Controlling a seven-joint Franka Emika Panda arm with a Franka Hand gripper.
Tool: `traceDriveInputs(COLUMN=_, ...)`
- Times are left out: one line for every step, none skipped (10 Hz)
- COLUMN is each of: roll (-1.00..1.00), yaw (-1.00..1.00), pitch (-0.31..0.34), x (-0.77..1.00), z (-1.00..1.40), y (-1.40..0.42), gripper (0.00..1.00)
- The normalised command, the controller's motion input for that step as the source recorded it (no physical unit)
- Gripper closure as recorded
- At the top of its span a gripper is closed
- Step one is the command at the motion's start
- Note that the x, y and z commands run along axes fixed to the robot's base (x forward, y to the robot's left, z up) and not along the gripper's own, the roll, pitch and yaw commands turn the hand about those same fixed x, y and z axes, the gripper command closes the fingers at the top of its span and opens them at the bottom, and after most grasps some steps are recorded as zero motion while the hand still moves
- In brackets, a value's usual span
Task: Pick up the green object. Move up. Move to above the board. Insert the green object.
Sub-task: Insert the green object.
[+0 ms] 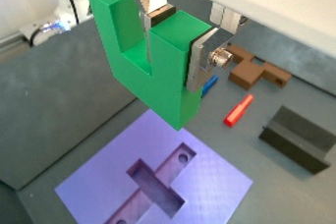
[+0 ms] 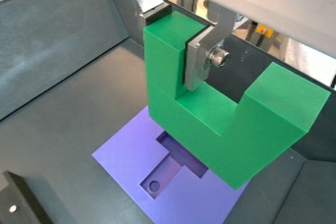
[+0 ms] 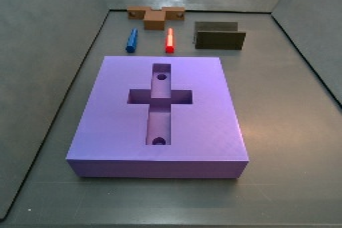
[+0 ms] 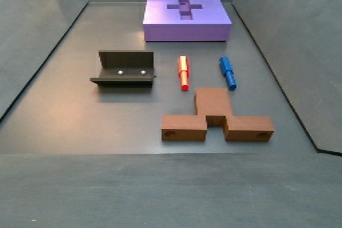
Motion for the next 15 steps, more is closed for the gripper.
traceDriveInputs(roll=-0.14, yaw=0.0, pitch=-0.221, x=0.11, z=-0.65, y=-0.19, gripper=1.0)
traceDriveInputs(roll=-0.1, yaw=0.01, pitch=-0.196, x=0.17, z=-0.75, y=-0.18, gripper=1.0)
traceDriveInputs(roll=0.0, yaw=0.03, pitch=-0.189, x=0.19, z=-0.87, y=-0.27, gripper=1.0)
traceDriveInputs(roll=0.16, yaw=0.07, pitch=-0.086, x=0.34, z=-0.74, y=-0.48, gripper=1.0)
traceDriveInputs(roll=0.27, yaw=0.11, pitch=0.0, x=0.44, z=-0.71, y=-0.4, gripper=1.0)
traceDriveInputs(roll=0.28, yaw=0.0, pitch=0.004, x=0.55, z=-0.7, y=-0.14, gripper=1.0)
traceDriveInputs(roll=0.21, yaw=0.0, pitch=0.081, x=0.38, z=-0.71, y=0.0, gripper=1.0)
traceDriveInputs(roll=0.14, yaw=0.0, pitch=0.0, x=0.09, z=-0.55, y=0.0, gripper=1.0)
traceDriveInputs(roll=0.05, yaw=0.0, pitch=0.0, x=0.03, z=-0.55, y=0.0, gripper=1.0)
traceDriveInputs(roll=0.0, yaw=0.0, pitch=0.0, x=0.0, z=-0.47, y=0.0, gripper=1.0)
traceDriveInputs(roll=0.02, yaw=0.0, pitch=0.0, x=0.03, z=-0.39, y=0.0, gripper=1.0)
traceDriveInputs(roll=0.26, yaw=0.0, pitch=0.039, x=0.0, z=-0.42, y=-0.04, gripper=1.0)
traceDriveInputs(roll=0.24, yaw=0.04, pitch=0.026, x=0.04, z=-0.41, y=-0.05, gripper=1.0)
traceDriveInputs(roll=0.15, yaw=0.04, pitch=0.009, x=0.16, z=-0.34, y=-0.09, gripper=1.0)
traceDriveInputs(roll=0.1, yaw=0.03, pitch=0.003, x=0.17, z=-0.34, y=-0.11, gripper=1.0)
